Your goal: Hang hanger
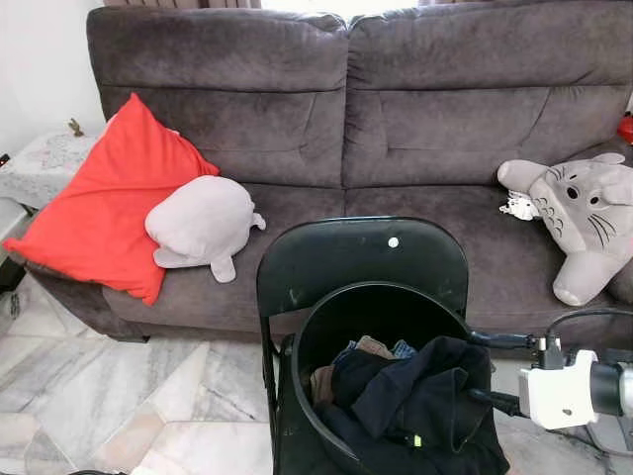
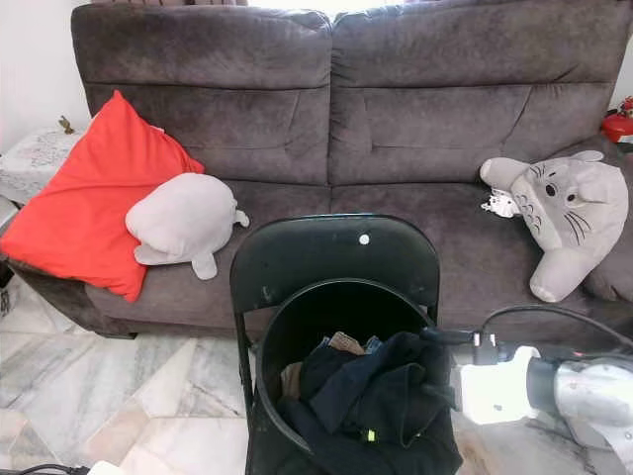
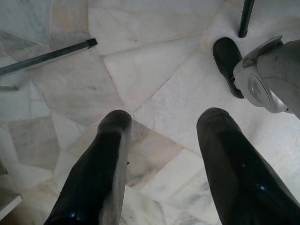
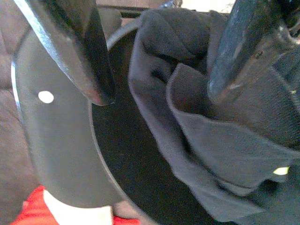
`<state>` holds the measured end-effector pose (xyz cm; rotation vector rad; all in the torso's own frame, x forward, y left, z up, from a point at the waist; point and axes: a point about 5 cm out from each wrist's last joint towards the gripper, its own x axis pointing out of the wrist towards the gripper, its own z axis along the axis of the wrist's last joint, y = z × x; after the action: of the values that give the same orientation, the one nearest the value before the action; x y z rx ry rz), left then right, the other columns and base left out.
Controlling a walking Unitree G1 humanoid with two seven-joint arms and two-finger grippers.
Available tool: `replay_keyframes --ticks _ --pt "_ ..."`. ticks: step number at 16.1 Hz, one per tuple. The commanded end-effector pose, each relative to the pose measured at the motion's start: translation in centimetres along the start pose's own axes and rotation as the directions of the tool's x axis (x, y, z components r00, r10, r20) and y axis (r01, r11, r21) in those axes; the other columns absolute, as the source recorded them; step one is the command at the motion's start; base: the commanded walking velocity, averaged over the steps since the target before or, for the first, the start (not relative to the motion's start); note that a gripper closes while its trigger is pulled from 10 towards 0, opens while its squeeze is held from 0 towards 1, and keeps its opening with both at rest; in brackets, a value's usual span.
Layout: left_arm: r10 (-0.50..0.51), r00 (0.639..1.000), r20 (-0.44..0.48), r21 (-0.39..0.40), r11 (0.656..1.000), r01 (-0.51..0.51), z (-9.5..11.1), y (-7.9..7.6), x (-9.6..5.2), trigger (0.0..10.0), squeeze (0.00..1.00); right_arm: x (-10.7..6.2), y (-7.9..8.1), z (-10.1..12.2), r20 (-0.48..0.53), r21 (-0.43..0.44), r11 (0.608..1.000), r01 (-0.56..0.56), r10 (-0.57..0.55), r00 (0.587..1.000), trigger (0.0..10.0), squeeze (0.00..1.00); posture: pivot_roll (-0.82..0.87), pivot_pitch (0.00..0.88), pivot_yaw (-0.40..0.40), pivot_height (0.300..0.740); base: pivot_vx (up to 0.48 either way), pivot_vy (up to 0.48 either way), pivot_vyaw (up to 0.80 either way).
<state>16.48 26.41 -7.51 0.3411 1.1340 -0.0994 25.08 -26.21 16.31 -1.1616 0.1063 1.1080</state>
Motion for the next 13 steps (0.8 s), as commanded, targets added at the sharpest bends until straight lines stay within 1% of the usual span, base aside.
replay_keyframes --ticks 1,5,6,9,13 --pt "0.007 0.999 -0.035 0.009 1.000 -0.007 -0.9 0.3 -0.1 10.0 0.00 0.3 0.4 -0.1 -0.002 -0.035 0.996 -0.077 0.077 0.997 10.0 0.00 -0.16 0.089 0.073 0.740 0.000 0.000 0.00" --pt "0.009 0.999 -0.034 0.007 1.000 -0.009 -0.9 0.3 -0.1 10.0 0.00 1.1 0.0 -0.5 0.012 -0.076 0.991 -0.110 0.112 0.994 10.0 0.00 -0.15 0.093 0.074 0.740 0.000 0.000 0.00" --pt "0.010 0.999 -0.034 0.007 1.000 -0.010 -0.9 0.3 -0.1 10.0 0.00 1.3 -0.2 -0.8 -0.004 -0.101 0.987 -0.126 0.126 0.992 10.0 0.00 -0.15 0.097 0.073 0.740 0.000 0.000 0.00" --pt "0.011 0.999 -0.033 0.006 1.000 -0.011 -0.9 0.3 -0.1 10.0 0.00 1.5 -1.4 -1.0 -0.013 -0.140 0.985 -0.103 0.102 0.995 10.0 0.00 -0.15 0.100 0.072 0.740 0.000 0.000 0.00" --pt "0.012 0.999 -0.031 0.003 1.000 -0.012 -0.8 0.3 -0.1 10.0 0.00 2.2 -2.5 -0.7 0.022 -0.154 0.985 -0.082 0.087 0.996 10.0 0.00 -0.14 0.109 0.066 0.740 0.000 0.000 0.00"
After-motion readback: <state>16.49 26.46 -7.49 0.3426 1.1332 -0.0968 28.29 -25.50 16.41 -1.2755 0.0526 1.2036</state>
